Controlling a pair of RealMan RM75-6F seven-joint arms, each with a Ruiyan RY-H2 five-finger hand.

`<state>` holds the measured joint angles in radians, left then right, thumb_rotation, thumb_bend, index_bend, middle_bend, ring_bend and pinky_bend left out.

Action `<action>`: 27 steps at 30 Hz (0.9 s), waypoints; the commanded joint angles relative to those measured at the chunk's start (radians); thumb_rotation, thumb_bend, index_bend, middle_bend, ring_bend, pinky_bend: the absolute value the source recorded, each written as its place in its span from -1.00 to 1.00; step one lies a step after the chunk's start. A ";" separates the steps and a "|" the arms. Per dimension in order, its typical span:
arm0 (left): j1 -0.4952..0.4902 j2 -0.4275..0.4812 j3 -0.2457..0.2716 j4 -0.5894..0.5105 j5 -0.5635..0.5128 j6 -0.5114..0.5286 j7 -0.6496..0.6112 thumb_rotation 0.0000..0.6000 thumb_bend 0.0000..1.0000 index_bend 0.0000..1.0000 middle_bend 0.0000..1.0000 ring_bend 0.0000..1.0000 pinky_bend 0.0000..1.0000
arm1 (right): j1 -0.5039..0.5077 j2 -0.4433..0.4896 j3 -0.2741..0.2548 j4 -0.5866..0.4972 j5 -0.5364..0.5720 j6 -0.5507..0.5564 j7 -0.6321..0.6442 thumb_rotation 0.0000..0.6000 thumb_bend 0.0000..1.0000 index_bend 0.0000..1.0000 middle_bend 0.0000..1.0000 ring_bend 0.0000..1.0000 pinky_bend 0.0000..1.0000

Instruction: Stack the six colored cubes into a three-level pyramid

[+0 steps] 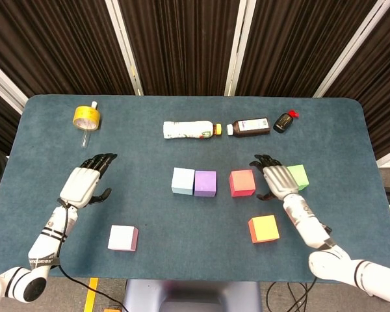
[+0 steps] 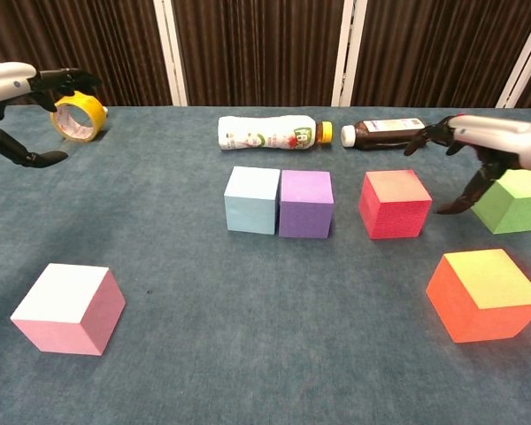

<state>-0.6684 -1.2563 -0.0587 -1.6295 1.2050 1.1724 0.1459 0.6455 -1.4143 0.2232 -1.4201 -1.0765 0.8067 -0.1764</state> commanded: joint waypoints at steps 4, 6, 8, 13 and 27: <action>0.027 -0.002 -0.006 0.009 0.047 0.018 -0.024 1.00 -0.26 -0.91 -0.83 -0.83 -0.61 | 0.048 -0.068 0.006 0.061 0.094 -0.013 -0.073 1.00 -0.48 -0.36 -0.70 -0.83 -0.47; 0.033 -0.002 -0.007 0.010 0.057 0.017 -0.033 1.00 -0.26 -0.91 -0.83 -0.83 -0.62 | 0.058 -0.085 0.006 0.074 0.123 -0.018 -0.086 1.00 -0.48 -0.35 -0.70 -0.83 -0.47; 0.039 -0.001 -0.007 0.009 0.068 0.012 -0.048 1.00 -0.26 -0.91 -0.83 -0.83 -0.63 | 0.071 -0.102 0.008 0.088 0.155 -0.025 -0.099 1.00 -0.48 -0.30 -0.70 -0.83 -0.47; 0.052 -0.008 -0.008 0.020 0.096 0.007 -0.075 1.00 -0.27 -0.91 -0.83 -0.83 -0.63 | 0.097 -0.136 0.017 0.103 0.212 -0.009 -0.132 1.00 -0.48 0.05 -0.61 -0.79 -0.47; 0.082 -0.014 -0.015 0.039 0.162 0.012 -0.128 1.00 -0.26 -0.91 -0.85 -0.84 -0.65 | 0.154 -0.175 0.031 0.024 0.382 0.070 -0.258 1.00 -0.48 0.12 -0.57 -0.78 -0.47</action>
<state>-0.5882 -1.2707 -0.0725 -1.5926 1.3641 1.1837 0.0213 0.7898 -1.5813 0.2520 -1.3881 -0.7095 0.8670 -0.4216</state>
